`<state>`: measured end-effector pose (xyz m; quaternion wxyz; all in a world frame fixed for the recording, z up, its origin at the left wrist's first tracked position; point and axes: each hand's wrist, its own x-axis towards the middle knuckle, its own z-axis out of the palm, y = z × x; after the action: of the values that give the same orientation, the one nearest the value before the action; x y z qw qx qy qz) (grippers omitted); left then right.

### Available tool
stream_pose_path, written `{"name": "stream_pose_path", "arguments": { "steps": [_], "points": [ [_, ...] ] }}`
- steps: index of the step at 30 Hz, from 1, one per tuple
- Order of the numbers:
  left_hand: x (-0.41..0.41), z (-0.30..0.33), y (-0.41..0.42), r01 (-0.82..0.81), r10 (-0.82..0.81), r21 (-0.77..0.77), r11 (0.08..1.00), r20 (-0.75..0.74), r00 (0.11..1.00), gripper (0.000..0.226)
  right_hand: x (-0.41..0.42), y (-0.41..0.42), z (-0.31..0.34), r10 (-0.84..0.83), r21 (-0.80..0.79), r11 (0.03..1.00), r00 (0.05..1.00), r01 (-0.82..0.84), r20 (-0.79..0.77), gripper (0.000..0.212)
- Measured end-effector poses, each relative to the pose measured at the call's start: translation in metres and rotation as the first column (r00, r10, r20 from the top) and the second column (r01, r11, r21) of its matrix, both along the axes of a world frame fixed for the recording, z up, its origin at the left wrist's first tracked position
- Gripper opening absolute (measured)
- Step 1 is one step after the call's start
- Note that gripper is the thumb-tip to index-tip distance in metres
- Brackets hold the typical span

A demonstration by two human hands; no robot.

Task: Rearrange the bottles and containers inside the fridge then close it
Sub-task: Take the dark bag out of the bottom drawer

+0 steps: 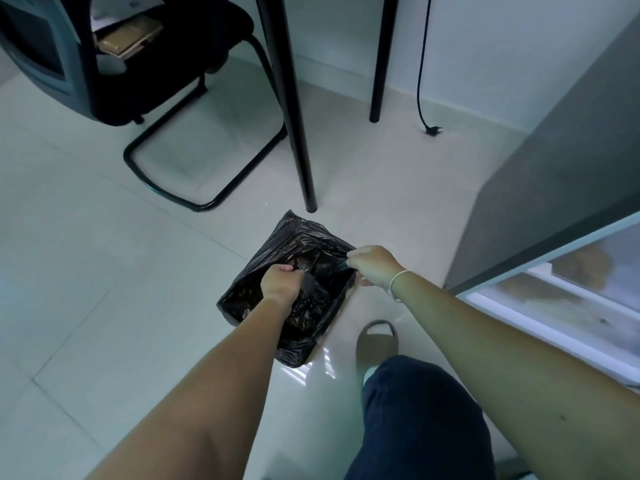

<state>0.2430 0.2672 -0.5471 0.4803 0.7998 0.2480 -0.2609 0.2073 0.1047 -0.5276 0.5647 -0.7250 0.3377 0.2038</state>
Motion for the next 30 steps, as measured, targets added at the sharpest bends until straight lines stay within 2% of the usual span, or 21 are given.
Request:
{"name": "stream_pose_path", "arguments": {
  "steps": [1,3,5,9,17,20,22,26,30],
  "points": [
    [0.001,0.001,0.0,0.011,-0.011,0.012,1.0,0.002,1.0,0.009,0.0,0.0,0.001,0.0,0.004,1.0,1.0,0.0,0.001,0.032],
    [0.002,0.005,-0.003,0.05,-0.05,0.027,0.998,0.019,0.999,0.014,-0.002,-0.001,0.004,0.0,0.003,1.0,1.0,0.0,-0.002,0.032],
    [0.001,0.014,-0.008,0.086,-0.087,0.03,0.996,0.032,0.996,0.005,-0.007,-0.004,0.01,0.002,-0.006,1.0,1.0,-0.002,-0.006,0.034],
    [-0.004,0.032,-0.031,0.194,-0.193,-0.009,0.981,0.081,0.978,0.035,-0.027,-0.022,0.03,-0.047,-0.027,0.998,0.999,0.048,0.011,0.04],
    [-0.03,0.114,-0.121,0.349,-0.314,-0.146,0.926,0.218,0.924,0.03,-0.11,-0.099,0.098,-0.251,-0.132,0.956,0.964,0.261,0.089,0.031],
    [-0.056,0.15,-0.166,0.452,-0.392,-0.184,0.873,0.288,0.874,0.005,-0.151,-0.138,0.13,-0.339,-0.212,0.902,0.922,0.375,0.188,0.024],
    [-0.075,0.167,-0.194,0.516,-0.436,-0.205,0.831,0.335,0.835,0.01,-0.179,-0.16,0.148,-0.386,-0.244,0.863,0.889,0.442,0.245,0.028],
    [-0.123,0.193,-0.242,0.643,-0.537,-0.222,0.733,0.39,0.748,0.006,-0.241,-0.191,0.177,-0.489,-0.247,0.778,0.804,0.578,0.338,0.031],
    [-0.171,0.215,-0.291,0.739,-0.613,-0.227,0.634,0.435,0.659,0.008,-0.303,-0.22,0.203,-0.57,-0.243,0.695,0.725,0.676,0.386,0.022]
  ]
}}
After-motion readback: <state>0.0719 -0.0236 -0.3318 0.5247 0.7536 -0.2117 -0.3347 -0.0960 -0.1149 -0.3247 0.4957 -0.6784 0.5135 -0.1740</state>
